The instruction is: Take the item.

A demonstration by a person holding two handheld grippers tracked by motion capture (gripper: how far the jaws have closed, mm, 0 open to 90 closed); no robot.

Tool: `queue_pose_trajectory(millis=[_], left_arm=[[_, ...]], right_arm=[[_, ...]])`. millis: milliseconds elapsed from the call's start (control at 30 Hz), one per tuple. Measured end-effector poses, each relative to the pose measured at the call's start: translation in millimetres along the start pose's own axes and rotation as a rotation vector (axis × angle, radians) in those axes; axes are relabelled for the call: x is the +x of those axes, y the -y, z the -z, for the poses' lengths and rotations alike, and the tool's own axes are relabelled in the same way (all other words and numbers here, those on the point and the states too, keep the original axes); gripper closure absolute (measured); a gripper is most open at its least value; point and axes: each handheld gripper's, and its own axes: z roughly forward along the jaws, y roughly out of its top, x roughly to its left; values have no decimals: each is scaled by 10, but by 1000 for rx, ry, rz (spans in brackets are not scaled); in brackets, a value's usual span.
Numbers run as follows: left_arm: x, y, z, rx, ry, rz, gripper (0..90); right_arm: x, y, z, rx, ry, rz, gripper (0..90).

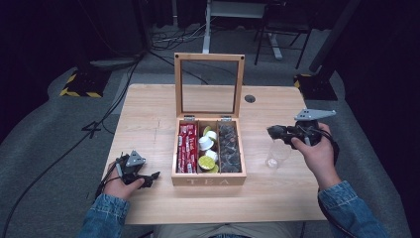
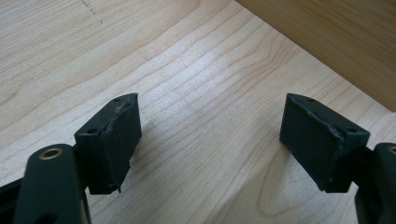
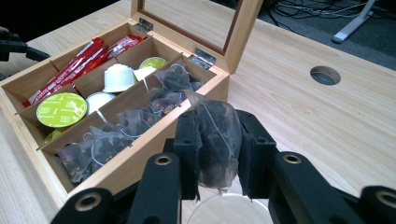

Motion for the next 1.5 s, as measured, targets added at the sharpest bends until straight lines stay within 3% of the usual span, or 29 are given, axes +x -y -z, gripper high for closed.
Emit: queue_pose_trajectory(millis=[300, 600, 1100, 1400, 1500], left_arm=[[0, 0, 0, 1, 0, 1, 209], [-1, -1, -1, 1, 0, 1, 207], [-2, -1, -1, 1, 0, 2, 206], [-1, -3, -3, 2, 1, 1, 204], [-3, -5, -9, 0, 2, 3, 198]], right_arm=[[-75, 126, 84, 23, 26, -24, 723], [-115, 233, 44, 95, 50, -34, 726], [-125, 339, -39, 206, 35, -50, 726], [-120, 393, -86, 236, 32, -55, 722], [-119, 410, -105, 243, 28, -55, 670]])
